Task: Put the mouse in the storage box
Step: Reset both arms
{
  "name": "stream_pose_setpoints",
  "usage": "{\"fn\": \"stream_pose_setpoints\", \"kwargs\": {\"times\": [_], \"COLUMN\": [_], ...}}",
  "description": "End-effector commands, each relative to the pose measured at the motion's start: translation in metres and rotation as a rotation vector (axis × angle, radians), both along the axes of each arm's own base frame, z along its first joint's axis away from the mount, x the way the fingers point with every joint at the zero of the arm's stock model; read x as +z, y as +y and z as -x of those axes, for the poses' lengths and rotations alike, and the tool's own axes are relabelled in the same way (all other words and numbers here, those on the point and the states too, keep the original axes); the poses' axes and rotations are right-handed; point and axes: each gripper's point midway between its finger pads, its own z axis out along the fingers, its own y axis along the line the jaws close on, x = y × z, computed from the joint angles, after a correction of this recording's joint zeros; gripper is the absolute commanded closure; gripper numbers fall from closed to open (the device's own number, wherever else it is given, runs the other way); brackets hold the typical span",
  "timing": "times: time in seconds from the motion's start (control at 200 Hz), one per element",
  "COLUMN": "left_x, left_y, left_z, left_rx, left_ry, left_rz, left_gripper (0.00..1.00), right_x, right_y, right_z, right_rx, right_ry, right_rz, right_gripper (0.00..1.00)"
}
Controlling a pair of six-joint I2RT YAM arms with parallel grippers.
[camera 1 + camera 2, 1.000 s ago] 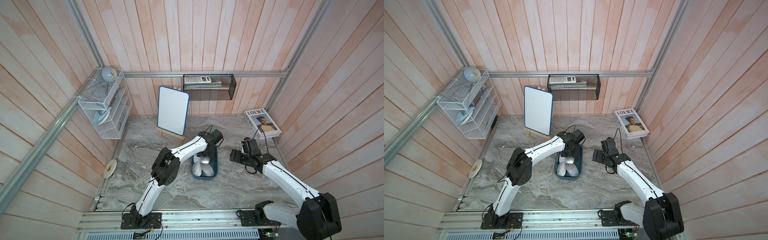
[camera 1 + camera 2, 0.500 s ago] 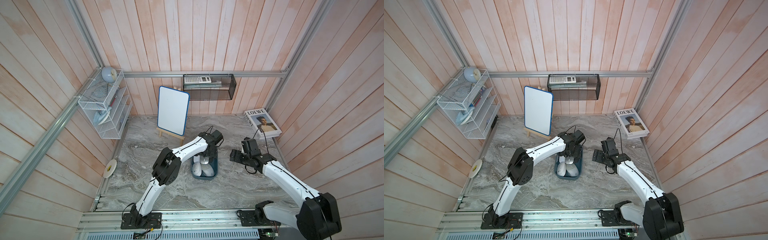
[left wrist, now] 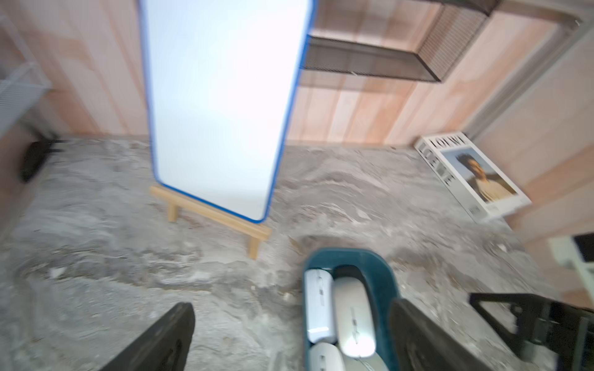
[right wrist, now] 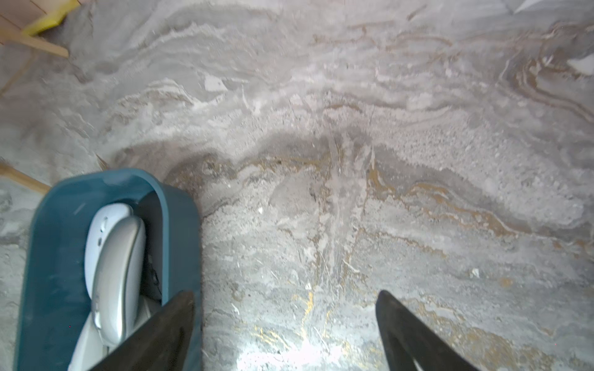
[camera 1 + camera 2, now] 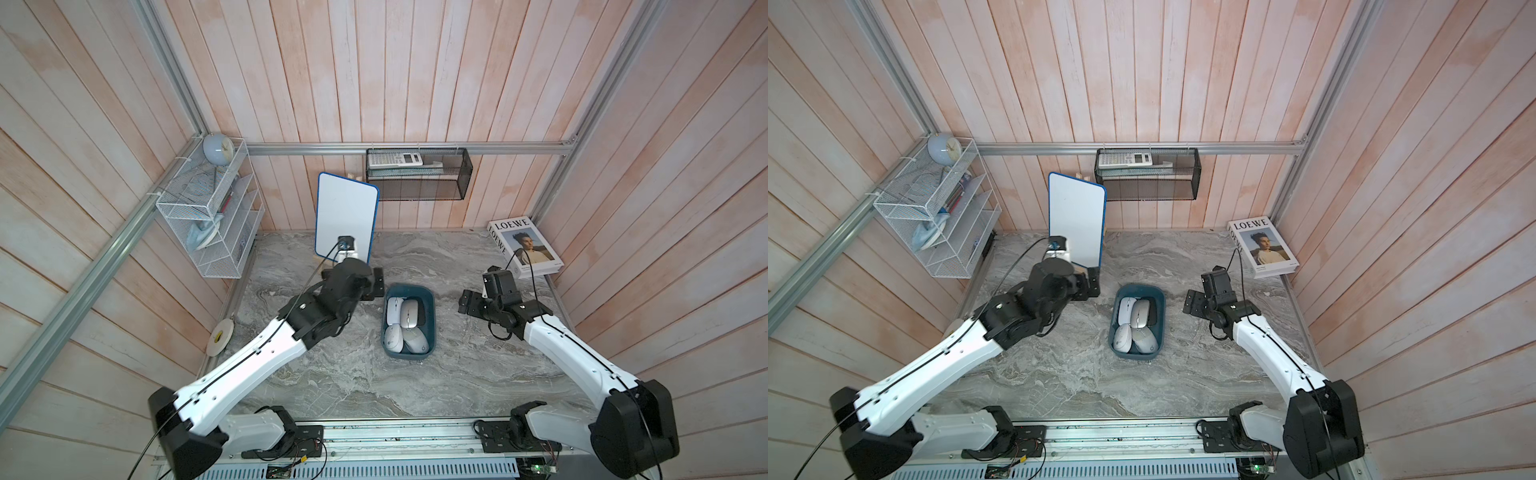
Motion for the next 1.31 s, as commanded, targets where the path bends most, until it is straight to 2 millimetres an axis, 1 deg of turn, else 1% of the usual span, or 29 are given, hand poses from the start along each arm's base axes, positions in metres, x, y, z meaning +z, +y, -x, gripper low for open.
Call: {"fn": "stream_pose_setpoints", "kwargs": {"times": [0.0,0.005,0.025,0.06,0.125,0.22,0.285,0.33,0.345,0.44,0.485,0.525,0.605,0.665,0.705,0.745,0.79,0.88,0.93,0.975,1.06,1.08,1.135,1.17,1.19,1.205,1.23,1.255,1.3], "left_x": [-0.030,-0.029,-0.038,-0.046,-0.060,-0.076,-0.083,-0.089,-0.088,-0.106,-0.116,-0.126,-0.145,-0.154,-0.155,-0.154,-0.155,-0.160,-0.162,-0.162,-0.158,-0.158,-0.168,-0.174,-0.178,-0.185,-0.182,-0.184,-0.191], "left_y": [0.067,0.071,0.083,0.105,0.137,0.169,0.190,0.199,0.200,0.200,0.198,0.196,0.202,0.203,0.201,0.202,0.202,0.205,0.205,0.203,0.201,0.200,0.196,0.195,0.194,0.194,0.197,0.197,0.196], "left_z": [0.003,0.004,0.008,0.016,0.030,0.047,0.057,0.061,0.060,0.055,0.051,0.047,0.040,0.032,0.026,0.019,0.010,-0.008,-0.019,-0.027,-0.038,-0.041,-0.050,-0.055,-0.058,-0.059,-0.060,-0.057,-0.056], "left_rx": [0.194,0.204,0.233,0.285,0.365,0.463,0.560,0.599,0.602,0.573,0.542,0.513,0.541,0.536,0.514,0.508,0.494,0.472,0.450,0.427,0.398,0.386,0.349,0.341,0.337,0.332,0.351,0.357,0.334], "left_ry": [-0.069,-0.076,-0.074,-0.088,-0.119,-0.167,-0.199,-0.217,-0.232,-0.264,-0.261,-0.249,-0.227,-0.221,-0.208,-0.236,-0.242,-0.225,-0.222,-0.236,-0.298,-0.310,-0.305,-0.310,-0.315,-0.309,-0.344,-0.341,-0.288], "left_rz": [-0.071,-0.067,-0.078,-0.082,-0.114,-0.160,-0.182,-0.212,-0.215,-0.299,-0.336,-0.358,-0.348,-0.351,-0.368,-0.354,-0.351,-0.346,-0.333,-0.313,-0.255,-0.244,-0.228,-0.234,-0.233,-0.233,-0.243,-0.247,-0.232], "left_gripper": [0.00,0.00,0.00,0.00,0.00,0.00,0.00,0.00,0.00,0.00,0.00,0.00,0.00,0.00,0.00,0.00,0.00,0.00,0.00,0.00,0.00,0.00,0.00,0.00,0.00,0.00,0.00,0.00,0.00], "right_x": [0.028,0.028,0.030,0.033,0.038,0.040,0.036,0.031,0.029,0.011,0.004,0.005,0.009,0.011,0.013,0.012,0.009,-0.012,-0.031,-0.027,-0.021,-0.022,-0.025,-0.026,-0.025,-0.025,-0.023,-0.020,-0.023], "right_y": [-0.009,-0.009,-0.011,-0.015,-0.021,-0.030,-0.038,-0.044,-0.047,-0.064,-0.062,-0.057,-0.050,-0.060,-0.066,-0.070,-0.069,-0.078,-0.082,-0.088,-0.079,-0.080,-0.090,-0.091,-0.092,-0.091,-0.089,-0.086,-0.085], "right_z": [-0.026,-0.027,-0.030,-0.034,-0.040,-0.043,-0.043,-0.040,-0.039,-0.030,-0.029,-0.029,-0.032,-0.034,-0.036,-0.039,-0.041,-0.042,-0.042,-0.046,-0.055,-0.058,-0.062,-0.064,-0.064,-0.064,-0.062,-0.059,-0.051], "right_rx": [-0.049,-0.049,-0.056,-0.064,-0.070,-0.073,-0.080,-0.094,-0.104,-0.153,-0.118,-0.079,-0.025,-0.082,-0.109,-0.123,-0.088,-0.111,-0.130,-0.185,-0.155,-0.156,-0.196,-0.197,-0.195,-0.187,-0.158,-0.122,-0.079], "right_ry": [-0.110,-0.113,-0.126,-0.149,-0.192,-0.253,-0.279,-0.287,-0.289,-0.301,-0.330,-0.354,-0.387,-0.404,-0.401,-0.390,-0.362,-0.305,-0.291,-0.359,-0.443,-0.443,-0.387,-0.376,-0.377,-0.384,-0.405,-0.440,-0.492], "right_rz": [0.053,0.057,0.069,0.093,0.144,0.216,0.269,0.303,0.314,0.387,0.408,0.401,0.407,0.441,0.469,0.501,0.541,0.601,0.610,0.631,0.605,0.600,0.630,0.650,0.660,0.661,0.672,0.684,0.635], "right_gripper": [0.08,0.08,0.08,0.08,0.08,0.06,0.04,0.03,0.03,0.03,0.03,0.03,0.03,0.03,0.03,0.03,0.03,0.03,0.02,0.02,0.02,0.03,0.05,0.06,0.07,0.07,0.07,0.07,0.07]}}
